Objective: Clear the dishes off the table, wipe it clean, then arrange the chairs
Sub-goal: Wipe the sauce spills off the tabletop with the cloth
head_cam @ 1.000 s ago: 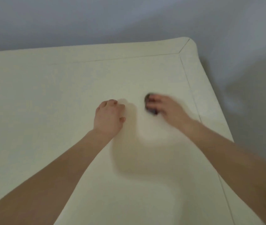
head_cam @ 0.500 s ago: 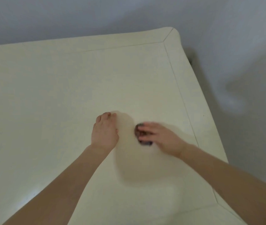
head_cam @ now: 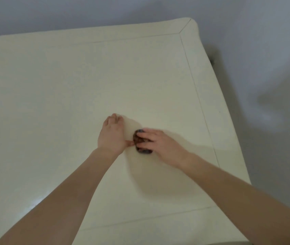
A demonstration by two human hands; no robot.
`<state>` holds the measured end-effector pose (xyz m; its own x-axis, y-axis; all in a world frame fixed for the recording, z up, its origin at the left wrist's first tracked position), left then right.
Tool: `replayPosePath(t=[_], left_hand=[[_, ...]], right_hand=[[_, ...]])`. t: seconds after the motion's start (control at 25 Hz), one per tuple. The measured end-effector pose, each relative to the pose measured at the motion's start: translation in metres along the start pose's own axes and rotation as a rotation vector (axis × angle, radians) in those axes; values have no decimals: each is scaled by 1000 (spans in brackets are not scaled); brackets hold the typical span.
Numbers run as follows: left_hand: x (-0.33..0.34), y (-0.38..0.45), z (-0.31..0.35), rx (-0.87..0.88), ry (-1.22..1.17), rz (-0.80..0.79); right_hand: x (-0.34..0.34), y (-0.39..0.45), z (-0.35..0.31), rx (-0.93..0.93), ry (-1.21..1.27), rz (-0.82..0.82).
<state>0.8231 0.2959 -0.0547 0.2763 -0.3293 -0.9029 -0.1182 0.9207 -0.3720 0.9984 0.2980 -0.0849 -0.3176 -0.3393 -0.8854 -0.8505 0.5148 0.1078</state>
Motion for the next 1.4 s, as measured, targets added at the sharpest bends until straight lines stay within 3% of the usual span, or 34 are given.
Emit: replayPosePath(t=[0.04,0.12,0.24,0.28,0.4,0.44,0.48,0.6,0.64,0.68,0.76,0.84,0.92,0.96,1.12,1.2,1.28,1.4], left_hand=[[-1,1,1,4,5,-9],[0,1,1,-17,-21,-22],[1,2,0,-34,-67,-8],[0,1,1,-30,-62,-6],[-2,0,3,-15,-30,-7],[-3,-1,3,-18,-31,-14],[-1,-1,4,-28,-47,-22],[3,5,1,-63,-66,-24],[4,6,0,-64,-64,-25],[4,7,1,-65,-63,-25],[6,8,0,-56,-45,-27],[7,9,-2,-57,-26,-47],[6,7,-3,-80,-3,-66],[6,4,-1,-80,38,-50],[16,-40,24,112,131,180],[30,-72,30,160,26,240],[43,-98,30,192,-49,236],[61,-128,30,255,-54,161]], right_hand=[[-9,17,18,12,-20,52],[-30,73,65,216,-71,179],[-39,131,89,586,-55,155],[-30,130,80,555,-49,121],[1,51,28,86,0,-20],[-8,15,26,43,75,-37],[-24,-15,39,89,110,2],[-74,-54,109,567,34,108],[-78,-56,114,651,20,183],[-72,-52,99,651,-13,276],[-32,-55,38,457,-3,314],[12,-87,-25,178,58,98],[10,-120,-33,5,110,-44],[-1,-130,-19,48,148,-20],[-44,-158,49,760,69,338],[-29,-143,19,870,-25,424],[8,-126,-46,644,-19,337],[41,-154,-112,280,12,82]])
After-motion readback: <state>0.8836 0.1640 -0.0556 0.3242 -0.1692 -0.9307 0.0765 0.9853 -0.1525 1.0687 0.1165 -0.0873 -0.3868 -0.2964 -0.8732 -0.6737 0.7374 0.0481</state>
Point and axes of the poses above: each hand's wrist, its own y-axis towards the middle knuckle, its own x-axis out of the palm, z = x × y, the point moved 3 cm from there along y, towards the middle knuckle
